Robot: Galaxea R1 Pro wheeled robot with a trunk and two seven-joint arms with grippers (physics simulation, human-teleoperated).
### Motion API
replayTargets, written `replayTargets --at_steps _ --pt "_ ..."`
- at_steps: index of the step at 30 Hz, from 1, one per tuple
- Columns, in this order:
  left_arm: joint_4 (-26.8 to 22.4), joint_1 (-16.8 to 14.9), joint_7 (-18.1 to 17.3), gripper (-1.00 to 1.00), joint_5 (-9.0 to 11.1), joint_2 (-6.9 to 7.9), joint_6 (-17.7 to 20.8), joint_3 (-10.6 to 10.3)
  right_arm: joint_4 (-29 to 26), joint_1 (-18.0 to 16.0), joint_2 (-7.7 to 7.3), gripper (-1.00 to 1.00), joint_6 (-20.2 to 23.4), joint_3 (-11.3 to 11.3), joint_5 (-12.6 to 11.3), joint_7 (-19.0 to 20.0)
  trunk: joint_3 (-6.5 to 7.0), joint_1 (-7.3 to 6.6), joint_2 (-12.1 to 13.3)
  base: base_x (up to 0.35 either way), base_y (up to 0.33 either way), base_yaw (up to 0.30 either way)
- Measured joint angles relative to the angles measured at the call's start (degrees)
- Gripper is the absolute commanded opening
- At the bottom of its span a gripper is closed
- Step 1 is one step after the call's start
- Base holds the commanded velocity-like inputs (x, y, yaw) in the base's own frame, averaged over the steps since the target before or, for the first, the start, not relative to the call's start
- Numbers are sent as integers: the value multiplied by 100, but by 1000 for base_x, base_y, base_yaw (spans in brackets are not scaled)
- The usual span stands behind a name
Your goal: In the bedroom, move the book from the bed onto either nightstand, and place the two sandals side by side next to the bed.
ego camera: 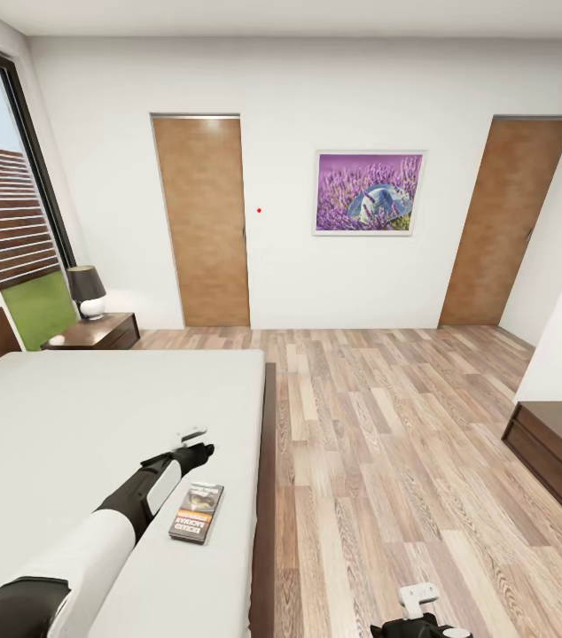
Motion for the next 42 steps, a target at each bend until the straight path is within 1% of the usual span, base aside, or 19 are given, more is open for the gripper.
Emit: replayTargets --at_steps 3,4,7,9,10,12,16,17,18,19,22,25,27,28,31,35,36,38,42 --pt "-6 -1 268 100 20 6 -54 1 0 0 2 100 0 0 0 -3 0 0 0 0 0 0" --pt "-5 -1 308 100 28 7 -78 1 0 0 2 100 0 0 0 -3 0 0 0 0 0 0" --pt "-9 -1 343 100 47 8 -138 4 0 0 2 100 0 0 0 -4 0 0 0 0 0 0" --pt "-7 -1 302 100 102 6 -227 13 0 0 3 100 0 0 0 -4 0 0 0 0 0 0" --pt "1 -1 257 100 155 5 -270 17 0 0 3 100 0 0 0 -4 0 0 0 0 0 0" --pt "19 -1 157 100 322 6 -336 21 0 0 3 100 0 0 0 -5 0 0 0 0 0 0" --pt "39 3 -5 100 790 10 -416 24 0 0 3 100 0 0 2 -5 0 0 0 0 0 0" --pt "39 3 -6 100 795 10 -417 24 0 0 3 100 0 0 2 -5 0 0 0 0 0 0" --pt "41 4 -39 100 902 12 -428 22 0 0 3 100 0 2 3 -3 0 0 0 0 0 0" --pt "44 10 -105 100 1103 15 -445 22 0 0 3 100 0 1 7 -1 0 0 0 0 0 0" --pt "46 18 -237 100 1339 17 -461 19 0 0 3 100 0 1 44 1 0 0 0 0 0 0" --pt "43 22 -442 100 1504 24 -465 13 -2 0 3 100 -1 0 138 -2 0 0 0 0 0 0" --pt "42 24 -579 100 1575 26 -467 6 -1 0 3 100 -1 0 199 -1 0 0 0 0 0 0" --pt "42 24 -581 100 1576 26 -467 6 -1 0 3 100 -1 0 200 -1 0 0 0 0 0 0" --pt "35 33 -760 100 1634 32 -465 5 -5 0 3 100 -1 3 261 3 0 0 0 0 0 0" --pt "31 44 -1042 100 1728 66 -462 14 -7 0 0 100 -2 1 296 18 0 0 0 0 0 0" --pt "32 44 -1045 100 1729 67 -462 13 -7 0 0 100 -2 1 296 18 0 0 0 0 0 0" --pt "35 47 -1257 100 1853 122 -461 24 -8 0 -3 100 -5 -7 296 20 0 0 0 0 0 0" --pt "54 51 -1698 100 2271 341 -471 21 -8 0 0 100 -5 -10 286 17 -3 0 0 0 0 0"
